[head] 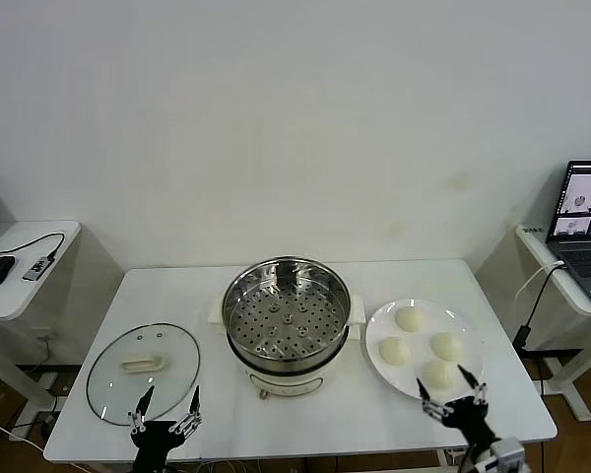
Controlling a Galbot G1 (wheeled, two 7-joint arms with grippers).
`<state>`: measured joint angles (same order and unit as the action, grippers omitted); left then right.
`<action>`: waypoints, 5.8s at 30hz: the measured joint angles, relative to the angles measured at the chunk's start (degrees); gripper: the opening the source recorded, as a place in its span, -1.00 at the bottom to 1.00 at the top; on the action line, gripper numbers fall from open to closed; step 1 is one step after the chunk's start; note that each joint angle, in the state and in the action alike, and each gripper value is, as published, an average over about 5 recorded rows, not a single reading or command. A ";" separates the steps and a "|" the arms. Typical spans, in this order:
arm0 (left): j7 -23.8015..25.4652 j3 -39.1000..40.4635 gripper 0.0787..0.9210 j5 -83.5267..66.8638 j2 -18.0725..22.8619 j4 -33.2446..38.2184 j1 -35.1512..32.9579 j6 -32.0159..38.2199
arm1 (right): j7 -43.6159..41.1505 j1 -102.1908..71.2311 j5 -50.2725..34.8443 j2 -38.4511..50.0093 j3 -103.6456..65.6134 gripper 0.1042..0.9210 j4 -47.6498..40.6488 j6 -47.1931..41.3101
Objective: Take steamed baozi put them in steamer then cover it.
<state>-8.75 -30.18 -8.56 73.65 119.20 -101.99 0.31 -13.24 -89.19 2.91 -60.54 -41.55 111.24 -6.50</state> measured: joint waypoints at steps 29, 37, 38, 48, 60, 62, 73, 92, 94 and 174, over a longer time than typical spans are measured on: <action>0.05 -1.49 0.77 5.83 -0.13 1.19 2.98 -0.44 | -36.24 63.26 13.01 23.61 50.54 0.76 -29.70 -2.79; -0.06 -2.41 0.77 6.14 -0.07 1.33 2.99 -0.83 | -43.35 76.73 13.44 19.07 65.47 0.76 -39.74 -1.44; -0.07 -2.57 0.77 6.17 -0.15 1.33 2.94 -0.88 | -43.89 77.77 13.53 18.45 66.82 0.76 -40.79 -1.39; -0.12 -3.84 0.77 6.05 -0.53 1.38 2.64 -0.93 | -46.45 83.75 15.31 13.24 75.07 0.76 -48.85 -2.11; -0.06 -4.08 0.77 5.22 -1.28 1.14 2.90 -0.81 | -46.89 85.35 16.60 9.00 77.03 0.69 -54.88 -2.86; -0.05 -4.05 0.77 5.13 -1.44 1.12 3.00 -0.85 | -46.96 85.26 16.79 8.45 77.03 0.64 -55.58 -3.02; -0.05 -4.14 0.77 5.00 -1.42 1.35 2.86 -0.93 | -46.67 84.59 17.47 5.89 76.49 0.43 -58.27 -3.38; -0.15 -4.13 0.77 4.97 -1.29 2.15 2.46 -0.92 | -46.49 85.62 16.47 7.71 77.32 -0.03 -56.16 -4.17; -0.19 -4.12 0.77 4.81 -1.34 2.29 2.35 -1.00 | -46.56 86.37 15.70 8.51 77.95 -0.03 -54.91 -4.39; -0.93 -4.91 0.77 -1.31 -0.54 5.52 1.08 -1.96 | -36.49 114.41 9.77 -17.08 112.60 0.67 -55.28 34.23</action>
<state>-9.68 -35.09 -9.87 73.11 124.72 -100.90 -1.65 -49.73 25.22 12.68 -77.62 71.05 55.96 27.74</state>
